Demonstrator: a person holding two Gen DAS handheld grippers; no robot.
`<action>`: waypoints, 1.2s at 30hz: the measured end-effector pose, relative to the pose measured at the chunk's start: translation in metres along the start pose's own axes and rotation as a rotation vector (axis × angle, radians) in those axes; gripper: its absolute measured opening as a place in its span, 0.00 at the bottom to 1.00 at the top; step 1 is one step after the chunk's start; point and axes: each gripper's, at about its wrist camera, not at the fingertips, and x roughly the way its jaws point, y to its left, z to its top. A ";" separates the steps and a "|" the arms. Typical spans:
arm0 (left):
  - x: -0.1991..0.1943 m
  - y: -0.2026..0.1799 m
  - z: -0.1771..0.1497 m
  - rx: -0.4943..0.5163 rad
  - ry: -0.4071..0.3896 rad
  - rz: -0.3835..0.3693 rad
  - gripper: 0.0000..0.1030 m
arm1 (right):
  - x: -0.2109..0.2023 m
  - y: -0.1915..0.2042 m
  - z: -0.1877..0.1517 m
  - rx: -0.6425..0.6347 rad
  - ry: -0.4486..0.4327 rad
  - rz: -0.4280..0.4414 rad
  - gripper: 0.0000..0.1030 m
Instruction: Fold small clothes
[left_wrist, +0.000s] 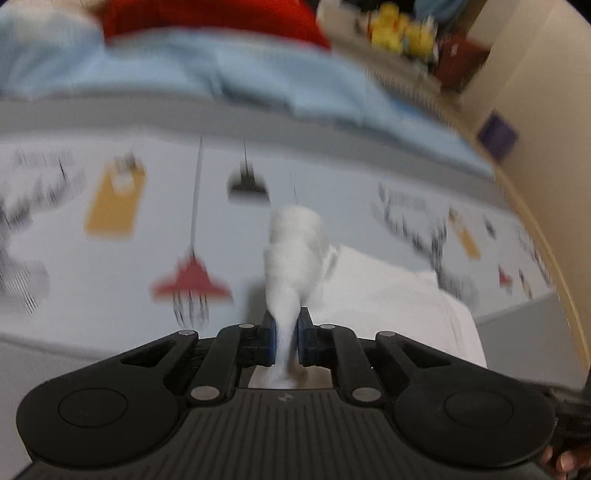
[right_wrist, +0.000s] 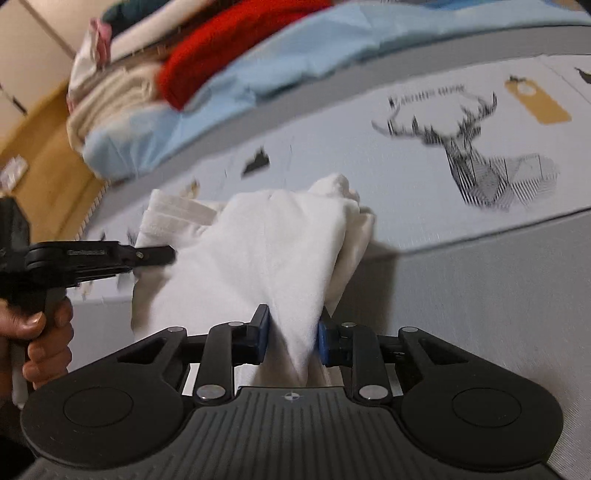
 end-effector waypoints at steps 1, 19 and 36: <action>-0.006 -0.001 0.003 0.011 -0.043 0.027 0.15 | 0.000 0.002 0.001 0.003 -0.025 -0.008 0.32; 0.009 -0.005 -0.066 0.271 0.317 0.041 0.48 | 0.017 -0.003 -0.025 -0.074 0.223 -0.226 0.59; -0.058 -0.030 -0.105 0.482 0.262 0.190 0.66 | -0.032 0.034 -0.034 -0.253 0.136 -0.365 0.53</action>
